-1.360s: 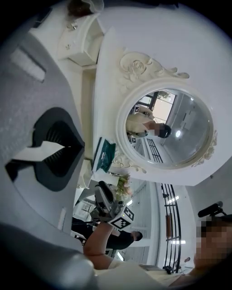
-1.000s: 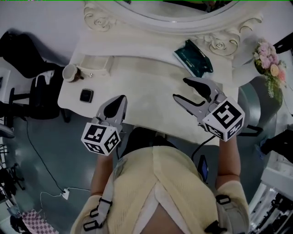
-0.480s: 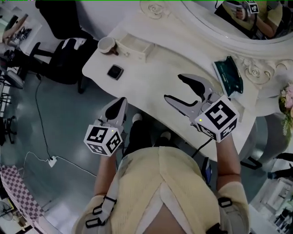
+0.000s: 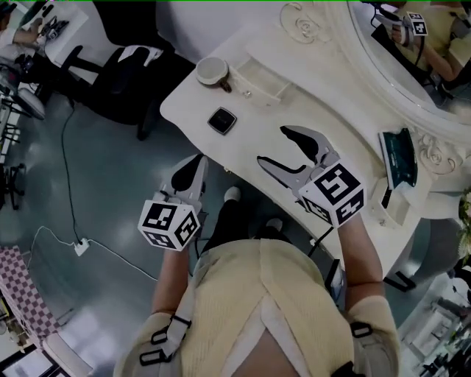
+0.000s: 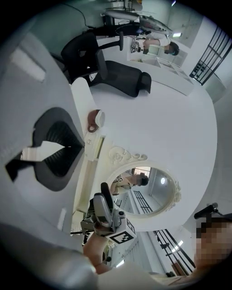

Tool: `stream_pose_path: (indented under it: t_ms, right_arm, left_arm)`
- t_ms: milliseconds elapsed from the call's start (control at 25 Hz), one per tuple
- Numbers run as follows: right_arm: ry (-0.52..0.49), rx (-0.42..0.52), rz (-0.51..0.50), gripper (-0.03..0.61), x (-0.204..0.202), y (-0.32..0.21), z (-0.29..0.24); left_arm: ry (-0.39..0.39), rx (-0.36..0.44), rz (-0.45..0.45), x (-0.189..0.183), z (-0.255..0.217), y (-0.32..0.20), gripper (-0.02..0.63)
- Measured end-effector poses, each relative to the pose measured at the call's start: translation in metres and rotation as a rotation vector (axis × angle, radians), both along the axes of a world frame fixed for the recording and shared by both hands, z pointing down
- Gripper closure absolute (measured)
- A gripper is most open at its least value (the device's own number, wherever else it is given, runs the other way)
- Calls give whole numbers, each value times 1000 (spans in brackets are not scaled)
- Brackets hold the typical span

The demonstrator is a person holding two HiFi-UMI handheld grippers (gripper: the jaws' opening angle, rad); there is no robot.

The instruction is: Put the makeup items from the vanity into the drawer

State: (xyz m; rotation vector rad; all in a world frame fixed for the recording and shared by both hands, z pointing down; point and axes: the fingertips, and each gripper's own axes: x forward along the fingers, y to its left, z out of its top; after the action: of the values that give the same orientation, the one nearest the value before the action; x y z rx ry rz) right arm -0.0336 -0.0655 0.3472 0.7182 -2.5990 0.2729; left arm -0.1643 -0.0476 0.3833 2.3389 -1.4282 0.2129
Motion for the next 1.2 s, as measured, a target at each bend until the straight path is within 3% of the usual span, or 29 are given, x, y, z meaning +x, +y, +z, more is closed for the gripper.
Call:
stream_pose_path:
  t_ms: [560,1200]
  right_arm:
    - [108,-140,11,265,-93,-63,75]
    - [264,-229,35,261,-117,-88,147]
  left_arm:
    - [38,-62,29,-72,28,-67,623]
    - [62,-141,73,-93,64,-99,621]
